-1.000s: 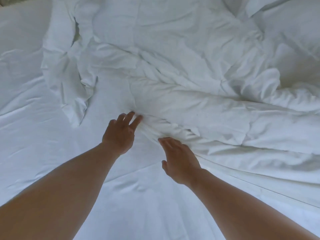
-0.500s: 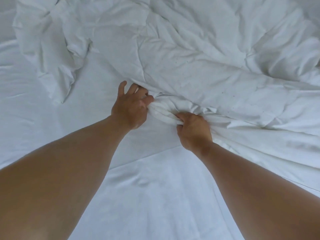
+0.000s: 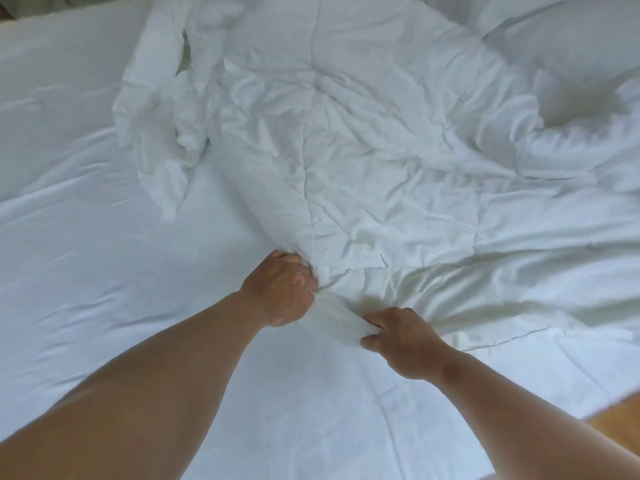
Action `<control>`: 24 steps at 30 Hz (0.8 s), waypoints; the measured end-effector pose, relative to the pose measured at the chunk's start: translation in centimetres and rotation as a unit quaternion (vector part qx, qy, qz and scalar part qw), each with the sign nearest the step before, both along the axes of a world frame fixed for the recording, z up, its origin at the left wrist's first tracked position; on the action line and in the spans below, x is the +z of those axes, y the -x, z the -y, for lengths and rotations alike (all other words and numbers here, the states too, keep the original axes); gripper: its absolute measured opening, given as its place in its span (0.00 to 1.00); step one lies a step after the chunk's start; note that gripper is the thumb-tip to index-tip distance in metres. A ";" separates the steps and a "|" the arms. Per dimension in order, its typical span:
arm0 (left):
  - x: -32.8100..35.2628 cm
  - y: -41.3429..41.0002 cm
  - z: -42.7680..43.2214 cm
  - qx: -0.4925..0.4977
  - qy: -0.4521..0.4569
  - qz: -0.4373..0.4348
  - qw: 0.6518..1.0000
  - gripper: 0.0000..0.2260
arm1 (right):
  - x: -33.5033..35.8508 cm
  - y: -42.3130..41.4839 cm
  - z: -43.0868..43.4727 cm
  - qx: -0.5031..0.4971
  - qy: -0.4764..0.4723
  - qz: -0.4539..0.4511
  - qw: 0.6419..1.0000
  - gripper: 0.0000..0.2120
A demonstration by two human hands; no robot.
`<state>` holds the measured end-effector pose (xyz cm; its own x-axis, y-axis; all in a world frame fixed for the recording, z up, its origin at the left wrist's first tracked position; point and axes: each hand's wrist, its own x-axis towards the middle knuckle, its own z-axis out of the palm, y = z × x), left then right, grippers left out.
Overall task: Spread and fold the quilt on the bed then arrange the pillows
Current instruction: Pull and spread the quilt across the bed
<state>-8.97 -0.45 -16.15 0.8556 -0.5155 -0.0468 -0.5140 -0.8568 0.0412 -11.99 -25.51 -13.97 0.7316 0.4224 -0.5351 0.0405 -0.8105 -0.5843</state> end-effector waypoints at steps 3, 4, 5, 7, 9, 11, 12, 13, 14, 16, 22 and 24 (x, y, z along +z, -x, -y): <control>1.5 7.1 0.8 0.004 0.034 -0.006 0.999 0.09 | 0.5 5.8 1.2 0.015 0.004 -0.002 1.000 0.09; 2.0 9.5 1.3 0.008 0.048 -0.009 0.999 0.08 | 0.6 7.7 1.8 0.018 0.007 -0.005 1.000 0.08; 2.3 12.0 1.8 0.014 0.061 -0.018 0.998 0.07 | 0.7 9.5 2.4 0.023 0.015 -0.007 1.000 0.07; 2.5 16.8 2.8 0.016 0.081 -0.042 0.996 0.05 | 0.7 13.0 3.6 0.032 0.043 -0.015 0.998 0.05; 2.4 20.7 3.9 0.019 0.084 -0.066 0.994 0.04 | 0.6 16.0 4.6 0.030 0.074 -0.031 0.996 0.09; 2.3 23.1 4.5 0.033 0.088 -0.084 0.992 0.04 | 0.5 18.2 5.1 0.027 0.083 -0.039 0.995 0.15; 2.2 23.6 4.5 0.042 0.094 -0.088 0.991 0.04 | 0.5 18.8 5.1 0.030 0.082 -0.030 0.996 0.18; 2.2 23.7 4.3 0.048 0.101 -0.091 0.990 0.03 | 0.5 19.0 5.1 0.033 0.083 -0.020 0.996 0.19; 2.2 23.5 3.9 0.049 0.104 -0.094 0.989 0.03 | 0.6 19.2 4.9 0.035 0.085 -0.009 0.996 0.19; 2.2 22.8 2.5 0.036 0.096 -0.105 0.989 0.06 | 0.4 19.3 4.2 0.039 0.098 0.017 0.994 0.19; 2.8 18.8 -4.6 0.034 0.043 -0.080 0.995 0.20 | 0.2 21.6 -1.1 -0.021 0.071 0.187 0.980 0.20; 2.8 16.0 -7.9 0.060 0.011 -0.081 0.995 0.26 | 1.0 21.0 -5.4 -0.011 0.024 0.228 0.973 0.24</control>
